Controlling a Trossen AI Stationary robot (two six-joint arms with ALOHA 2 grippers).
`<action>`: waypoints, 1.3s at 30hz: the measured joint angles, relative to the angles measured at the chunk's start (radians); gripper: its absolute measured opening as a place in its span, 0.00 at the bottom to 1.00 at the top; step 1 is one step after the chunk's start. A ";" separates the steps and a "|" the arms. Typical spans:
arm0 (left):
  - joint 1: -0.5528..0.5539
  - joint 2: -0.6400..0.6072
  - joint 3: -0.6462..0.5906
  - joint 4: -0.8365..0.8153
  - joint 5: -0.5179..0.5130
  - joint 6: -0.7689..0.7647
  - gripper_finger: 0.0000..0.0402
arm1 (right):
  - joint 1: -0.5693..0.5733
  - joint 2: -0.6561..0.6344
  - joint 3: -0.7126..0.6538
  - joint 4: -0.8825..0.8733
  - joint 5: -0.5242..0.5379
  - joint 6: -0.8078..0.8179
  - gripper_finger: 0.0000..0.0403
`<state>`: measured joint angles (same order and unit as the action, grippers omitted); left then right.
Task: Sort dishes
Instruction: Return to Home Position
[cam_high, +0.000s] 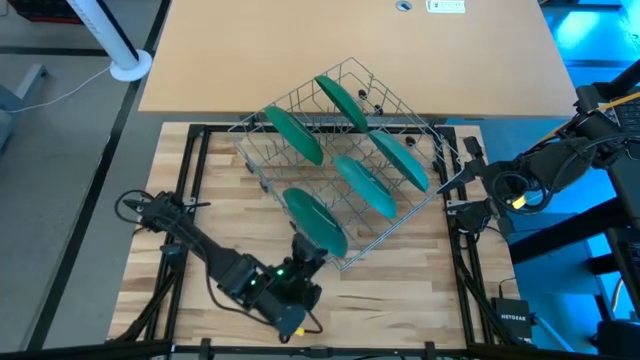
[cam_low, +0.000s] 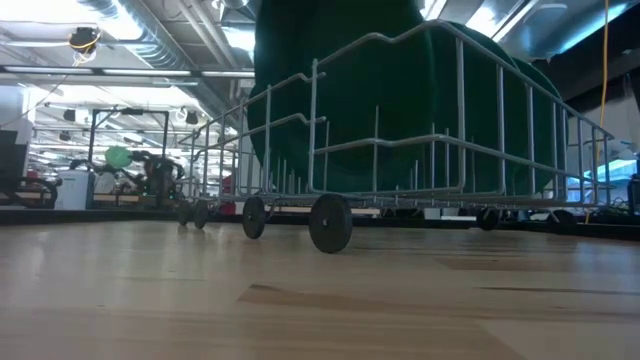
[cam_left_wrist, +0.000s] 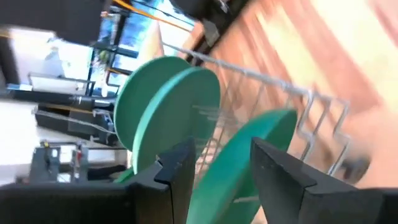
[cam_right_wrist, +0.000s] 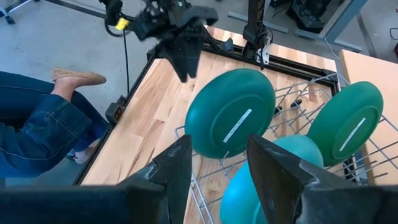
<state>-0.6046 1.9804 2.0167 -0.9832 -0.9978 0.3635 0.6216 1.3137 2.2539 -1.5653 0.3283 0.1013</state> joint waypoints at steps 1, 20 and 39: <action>-0.009 0.000 0.000 0.017 -0.014 -0.034 0.36 | 0.000 0.002 0.000 0.001 0.000 0.002 0.39; -0.207 -0.279 0.002 -0.265 -0.244 -0.685 0.36 | 0.001 -0.044 -0.026 0.040 -0.004 0.076 0.39; -0.243 -0.503 -0.477 -0.501 -0.259 -1.341 0.36 | 0.001 -0.568 -0.966 0.761 -0.134 0.043 0.39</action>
<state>-0.8480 1.4770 1.5392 -1.4838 -1.2570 -0.9776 0.6225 0.7455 1.2875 -0.8044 0.1942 0.1445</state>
